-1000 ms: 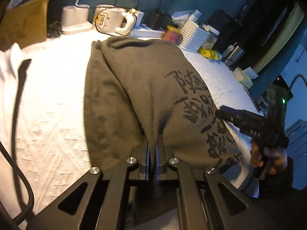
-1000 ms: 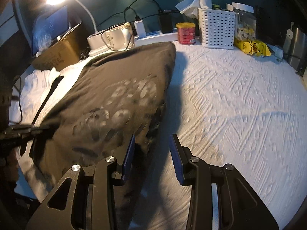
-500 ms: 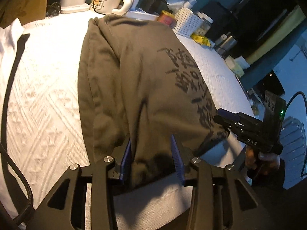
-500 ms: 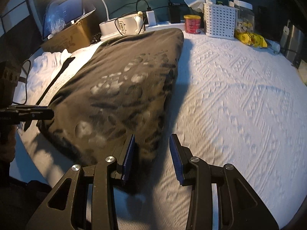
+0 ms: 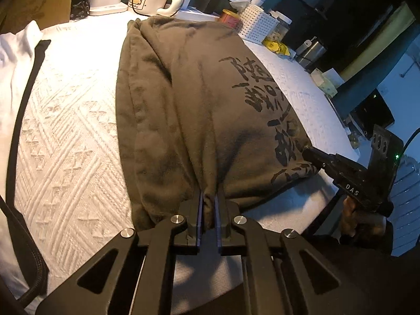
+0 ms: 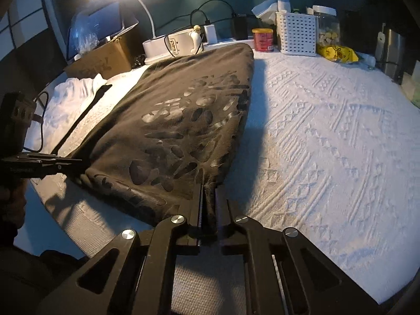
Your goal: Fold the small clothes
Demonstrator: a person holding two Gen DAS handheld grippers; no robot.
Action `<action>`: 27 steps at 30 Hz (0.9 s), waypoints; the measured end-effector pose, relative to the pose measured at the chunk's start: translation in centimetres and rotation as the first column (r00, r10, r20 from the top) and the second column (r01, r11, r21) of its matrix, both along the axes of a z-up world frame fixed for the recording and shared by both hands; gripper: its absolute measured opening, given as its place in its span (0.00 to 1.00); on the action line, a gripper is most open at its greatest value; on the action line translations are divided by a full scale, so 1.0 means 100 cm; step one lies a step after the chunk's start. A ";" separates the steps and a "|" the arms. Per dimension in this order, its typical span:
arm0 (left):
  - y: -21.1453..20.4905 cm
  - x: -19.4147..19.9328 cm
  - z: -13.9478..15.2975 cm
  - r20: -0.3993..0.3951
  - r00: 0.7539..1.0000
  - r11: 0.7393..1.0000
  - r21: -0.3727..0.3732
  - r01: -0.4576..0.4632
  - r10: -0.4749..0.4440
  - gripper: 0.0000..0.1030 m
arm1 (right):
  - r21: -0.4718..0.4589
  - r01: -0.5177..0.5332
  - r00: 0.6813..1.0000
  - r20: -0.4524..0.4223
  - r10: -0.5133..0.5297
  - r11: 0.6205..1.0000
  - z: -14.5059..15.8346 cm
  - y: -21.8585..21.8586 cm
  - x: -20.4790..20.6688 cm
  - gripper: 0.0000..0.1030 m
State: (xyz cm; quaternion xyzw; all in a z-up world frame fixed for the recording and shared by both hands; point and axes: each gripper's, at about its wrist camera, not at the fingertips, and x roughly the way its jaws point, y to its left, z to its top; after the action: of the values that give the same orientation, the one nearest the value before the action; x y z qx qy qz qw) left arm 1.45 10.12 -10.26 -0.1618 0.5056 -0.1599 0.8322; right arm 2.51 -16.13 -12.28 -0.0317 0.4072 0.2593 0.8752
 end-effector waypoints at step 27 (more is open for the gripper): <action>-0.062 -0.026 -0.004 0.039 0.990 0.985 0.117 0.129 -0.134 0.06 | -0.056 0.099 0.995 0.030 -0.098 0.993 -0.002 -0.049 -0.065 0.07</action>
State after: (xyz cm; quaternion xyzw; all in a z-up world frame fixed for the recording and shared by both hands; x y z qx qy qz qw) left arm -1.19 3.91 -10.64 -0.0763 0.5040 -0.1889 0.8393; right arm -4.00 -21.06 -12.50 -0.0400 0.4036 0.2036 0.8911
